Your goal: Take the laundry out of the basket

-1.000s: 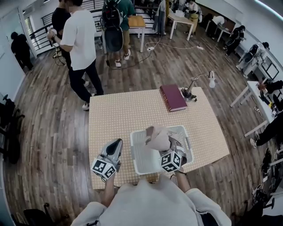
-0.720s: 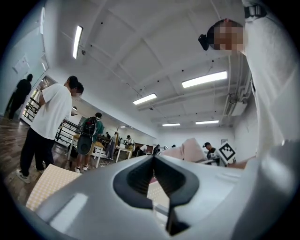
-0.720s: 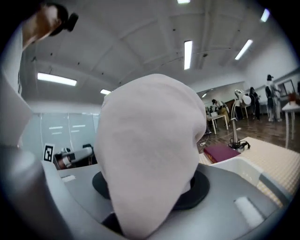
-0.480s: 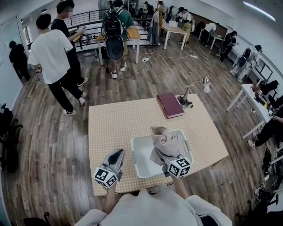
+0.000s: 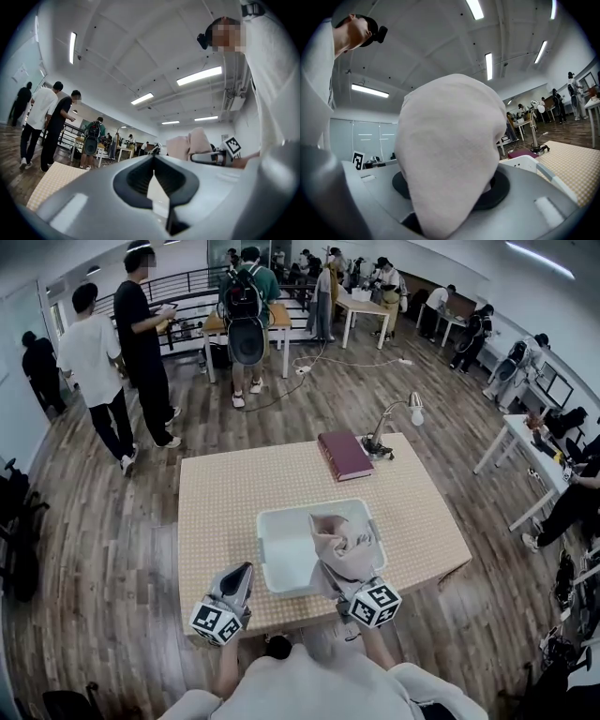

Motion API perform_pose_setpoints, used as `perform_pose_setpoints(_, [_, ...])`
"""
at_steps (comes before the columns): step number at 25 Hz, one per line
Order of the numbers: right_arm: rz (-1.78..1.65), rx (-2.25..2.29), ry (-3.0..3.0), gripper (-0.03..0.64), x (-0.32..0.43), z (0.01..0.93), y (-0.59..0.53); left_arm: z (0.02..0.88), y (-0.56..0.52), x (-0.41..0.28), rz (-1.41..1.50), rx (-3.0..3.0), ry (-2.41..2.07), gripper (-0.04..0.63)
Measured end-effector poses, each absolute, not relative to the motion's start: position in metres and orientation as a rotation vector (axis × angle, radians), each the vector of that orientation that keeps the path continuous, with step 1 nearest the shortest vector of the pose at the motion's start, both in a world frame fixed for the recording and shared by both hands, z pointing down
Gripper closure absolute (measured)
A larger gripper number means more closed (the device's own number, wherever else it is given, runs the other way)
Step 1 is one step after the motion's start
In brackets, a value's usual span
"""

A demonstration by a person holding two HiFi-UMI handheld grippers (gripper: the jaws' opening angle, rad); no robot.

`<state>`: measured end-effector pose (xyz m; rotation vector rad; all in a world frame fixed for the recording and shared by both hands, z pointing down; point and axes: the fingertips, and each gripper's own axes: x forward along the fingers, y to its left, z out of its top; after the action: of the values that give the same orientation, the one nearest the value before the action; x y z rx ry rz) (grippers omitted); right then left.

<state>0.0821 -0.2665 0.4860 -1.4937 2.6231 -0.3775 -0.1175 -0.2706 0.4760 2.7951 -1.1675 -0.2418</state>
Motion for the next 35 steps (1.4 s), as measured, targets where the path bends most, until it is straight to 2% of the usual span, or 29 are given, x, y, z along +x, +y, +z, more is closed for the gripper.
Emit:
perform_pose_setpoints(10, [-0.332, -1.460, 2.645, 0.387, 0.114, 0.488, -0.125, 0.475, -0.131, -0.080, -0.206, 2.806, -1.228, 0.588])
perform_pose_setpoints(18, [-0.330, -1.417, 2.703, 0.387, 0.110, 0.494, -0.041, 0.464, -0.054, -0.054, -0.180, 2.834, -1.205, 0.588])
perform_pose_setpoints(27, [-0.358, -1.425, 2.690, 0.387, 0.104, 0.496, 0.000, 0.456, -0.019, -0.046, -0.163, 2.862, -1.150, 0.588])
perform_pose_setpoints(35, [-0.326, -1.493, 2.674, 0.387, 0.075, 0.486, 0.002, 0.448, -0.010, -0.086, -0.168, 2.863, -1.135, 0.588])
